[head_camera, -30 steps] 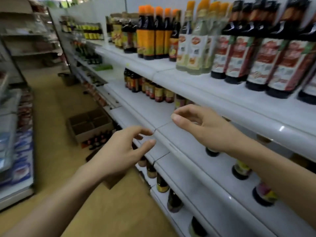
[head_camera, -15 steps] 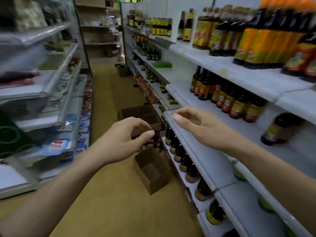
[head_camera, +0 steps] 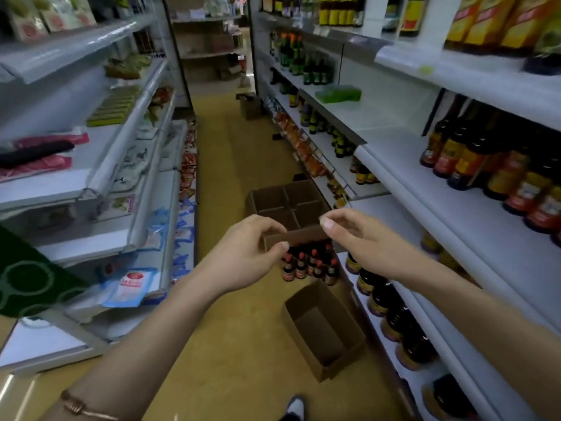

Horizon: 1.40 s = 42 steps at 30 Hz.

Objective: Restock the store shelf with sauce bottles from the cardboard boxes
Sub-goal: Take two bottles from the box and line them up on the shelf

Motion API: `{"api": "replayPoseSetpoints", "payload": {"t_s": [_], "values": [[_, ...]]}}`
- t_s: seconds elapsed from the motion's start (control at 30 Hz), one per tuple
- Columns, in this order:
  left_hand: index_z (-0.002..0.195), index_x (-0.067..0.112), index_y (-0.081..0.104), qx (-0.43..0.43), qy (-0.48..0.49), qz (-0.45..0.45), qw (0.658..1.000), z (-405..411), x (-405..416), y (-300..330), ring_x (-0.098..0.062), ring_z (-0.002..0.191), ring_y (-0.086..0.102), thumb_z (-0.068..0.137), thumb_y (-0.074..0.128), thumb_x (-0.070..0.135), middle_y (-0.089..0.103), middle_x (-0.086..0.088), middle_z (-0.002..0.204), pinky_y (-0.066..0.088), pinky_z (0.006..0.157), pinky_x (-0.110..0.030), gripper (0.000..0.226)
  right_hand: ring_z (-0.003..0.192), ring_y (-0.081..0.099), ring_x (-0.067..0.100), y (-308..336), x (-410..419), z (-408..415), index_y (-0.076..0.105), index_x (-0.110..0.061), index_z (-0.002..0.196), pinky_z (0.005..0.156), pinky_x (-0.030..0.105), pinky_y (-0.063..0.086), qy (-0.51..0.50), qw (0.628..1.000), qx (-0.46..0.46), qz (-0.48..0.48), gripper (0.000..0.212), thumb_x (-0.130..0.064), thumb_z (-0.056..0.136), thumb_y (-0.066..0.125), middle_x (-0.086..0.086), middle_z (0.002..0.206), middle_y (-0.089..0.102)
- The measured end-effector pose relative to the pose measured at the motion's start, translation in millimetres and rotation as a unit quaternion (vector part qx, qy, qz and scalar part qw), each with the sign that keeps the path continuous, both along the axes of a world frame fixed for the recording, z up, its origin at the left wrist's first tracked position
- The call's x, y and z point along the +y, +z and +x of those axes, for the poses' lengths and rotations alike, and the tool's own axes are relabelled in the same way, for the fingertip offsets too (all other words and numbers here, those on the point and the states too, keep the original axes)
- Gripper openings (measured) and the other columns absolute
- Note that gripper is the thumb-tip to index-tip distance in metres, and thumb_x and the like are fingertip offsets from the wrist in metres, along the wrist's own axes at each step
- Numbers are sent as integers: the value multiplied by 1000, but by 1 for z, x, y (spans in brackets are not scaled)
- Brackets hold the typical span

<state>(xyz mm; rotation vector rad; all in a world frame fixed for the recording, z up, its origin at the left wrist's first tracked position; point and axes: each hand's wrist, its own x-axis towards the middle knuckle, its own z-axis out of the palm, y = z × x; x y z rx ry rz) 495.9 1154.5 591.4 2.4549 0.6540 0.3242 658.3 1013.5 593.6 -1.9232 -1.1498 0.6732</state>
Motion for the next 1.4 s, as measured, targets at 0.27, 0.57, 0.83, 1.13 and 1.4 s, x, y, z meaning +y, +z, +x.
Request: {"api": "replayPoseSetpoints", "payload": {"t_s": [0.27,0.57,0.83,1.13,1.4], "values": [[94,36,61,-39,45,-14,998,76,150,8,0,89,56,92,59,32,58,12,95,38,70,-7,5,102,50,-13,6,168,77,51,-37,121,77,10,39,9,999,32,18,39,-60,91,43,-26,109,55],[91,32,59,-4,53,-159,986,146,292,-88,-4,84,60,93,61,21,64,8,89,46,73,-13,11,111,53,-1,-74,289,144,50,-26,132,91,19,44,-61,993,93,-31,48,-54,93,47,-15,119,57],[96,28,60,76,-15,-225,971,244,446,-152,-6,78,60,95,57,23,62,8,85,43,64,-10,7,92,53,-15,-139,413,204,51,-29,128,70,4,44,-150,975,150,-70,39,-48,94,50,-24,107,55],[99,23,58,206,-129,-245,939,359,479,-282,-2,73,55,96,53,12,61,2,94,40,60,-9,13,104,58,7,-271,436,265,55,-18,126,76,7,40,-305,921,213,-117,36,-37,95,56,-6,116,59],[123,13,55,309,-126,-244,910,384,475,-423,-5,84,51,96,52,10,52,2,115,36,73,-7,28,88,53,-1,-418,432,283,52,-14,127,65,2,39,-351,868,304,-177,33,-29,97,55,-6,112,54]]}}
